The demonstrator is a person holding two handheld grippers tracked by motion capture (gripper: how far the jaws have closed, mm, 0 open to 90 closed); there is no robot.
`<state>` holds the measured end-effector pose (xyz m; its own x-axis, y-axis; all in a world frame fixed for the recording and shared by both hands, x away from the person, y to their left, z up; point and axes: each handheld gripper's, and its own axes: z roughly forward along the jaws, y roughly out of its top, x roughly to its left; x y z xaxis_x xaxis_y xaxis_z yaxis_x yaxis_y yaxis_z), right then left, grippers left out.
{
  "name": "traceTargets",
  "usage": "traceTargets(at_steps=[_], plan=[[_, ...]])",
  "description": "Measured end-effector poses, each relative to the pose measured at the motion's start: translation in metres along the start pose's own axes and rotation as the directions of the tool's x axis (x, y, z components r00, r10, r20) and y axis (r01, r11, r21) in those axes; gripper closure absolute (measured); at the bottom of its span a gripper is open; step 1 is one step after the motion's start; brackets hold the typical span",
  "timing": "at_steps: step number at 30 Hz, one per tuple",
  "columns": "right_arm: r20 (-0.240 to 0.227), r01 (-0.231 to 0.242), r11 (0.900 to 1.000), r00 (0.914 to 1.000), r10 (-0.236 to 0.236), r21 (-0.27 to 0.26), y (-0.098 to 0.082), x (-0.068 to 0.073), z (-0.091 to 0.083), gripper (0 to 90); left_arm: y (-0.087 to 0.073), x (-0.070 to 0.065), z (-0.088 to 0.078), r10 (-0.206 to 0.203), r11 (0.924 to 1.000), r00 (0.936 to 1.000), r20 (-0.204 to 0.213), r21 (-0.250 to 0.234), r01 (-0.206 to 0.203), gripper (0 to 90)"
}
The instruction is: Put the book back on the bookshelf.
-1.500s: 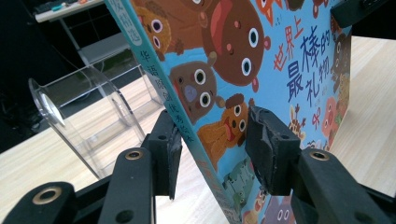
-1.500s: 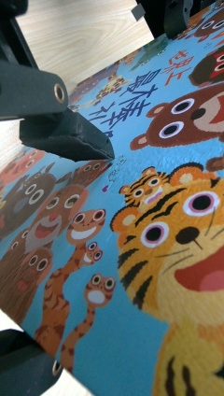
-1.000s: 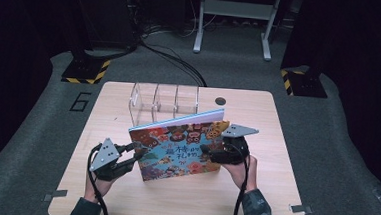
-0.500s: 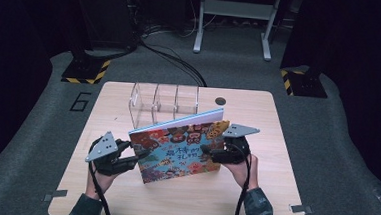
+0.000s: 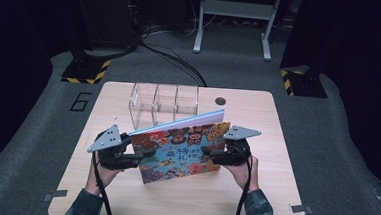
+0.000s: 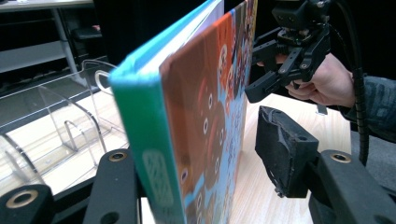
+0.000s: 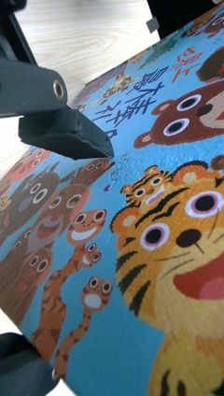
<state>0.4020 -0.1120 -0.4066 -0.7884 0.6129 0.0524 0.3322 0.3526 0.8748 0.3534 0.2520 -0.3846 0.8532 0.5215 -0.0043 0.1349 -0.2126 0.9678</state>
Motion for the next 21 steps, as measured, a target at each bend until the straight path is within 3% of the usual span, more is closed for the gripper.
traceTargets(at_steps=[1, 2, 7, 8, 9, 10, 12, 15, 17, 21], plan=[[0.000, -0.001, 1.000, 1.0000, 0.001, 0.002, 0.000, 0.000, 0.000, 33.4, 0.002, 0.000, 0.000, 0.012, 0.9997, 0.9999, 0.003, 0.020, -0.012, 46.6], [0.000, -0.001, 1.000, 1.0000, 0.001, 0.002, 0.000, 0.000, -0.001, 33.3, 0.003, -0.001, 0.001, 0.012, 0.9999, 0.9999, -0.004, 0.010, -0.012, 46.8], [-0.010, 0.000, 1.000, 0.9999, 0.000, 0.008, -0.001, 0.000, -0.002, 33.8, 0.009, 0.001, 0.002, -0.008, 1.0000, 0.9990, 0.043, 0.000, 0.008, 49.5], [-0.013, 0.000, 1.000, 0.9999, 0.000, 0.012, -0.001, 0.000, -0.003, 33.8, 0.012, 0.001, 0.002, -0.013, 0.9999, 0.9994, 0.032, -0.004, 0.013, 51.1], [-0.015, 0.001, 1.000, 0.9999, -0.001, 0.015, -0.001, 0.000, -0.003, 33.8, 0.014, 0.001, 0.002, 0.003, 1.0000, 0.9993, 0.037, -0.007, -0.003, 52.1], [-0.017, 0.003, 1.000, 0.9999, -0.002, 0.021, -0.001, 0.001, -0.004, 33.2, 0.016, 0.001, 0.003, -0.008, 1.0000, 0.9982, 0.059, -0.006, 0.008, 53.3], [-0.024, 0.004, 1.000, 0.9997, -0.004, 0.022, -0.001, 0.000, -0.006, 32.2, 0.021, -0.001, 0.006, 0.019, 0.9994, 0.9992, 0.034, 0.029, -0.020, 55.5], [-0.019, -0.006, 1.000, 0.9998, 0.006, 0.023, -0.002, -0.002, -0.011, 30.5, 0.026, -0.003, 0.010, 0.031, 0.9970, 0.9985, 0.045, 0.070, -0.034, 59.3], [-0.003, -0.017, 1.000, 0.9998, 0.017, 0.016, -0.003, -0.003, -0.017, 27.9, 0.028, -0.004, 0.011, 0.042, 0.9965, 0.9982, 0.042, 0.071, -0.045, 60.0], [0.038, -0.039, 0.999, 0.9985, 0.039, 0.004, -0.003, -0.008, -0.029, 22.5, 0.034, -0.003, 0.011, 0.053, 0.9928, 0.9953, 0.081, 0.103, -0.061, 65.4]])
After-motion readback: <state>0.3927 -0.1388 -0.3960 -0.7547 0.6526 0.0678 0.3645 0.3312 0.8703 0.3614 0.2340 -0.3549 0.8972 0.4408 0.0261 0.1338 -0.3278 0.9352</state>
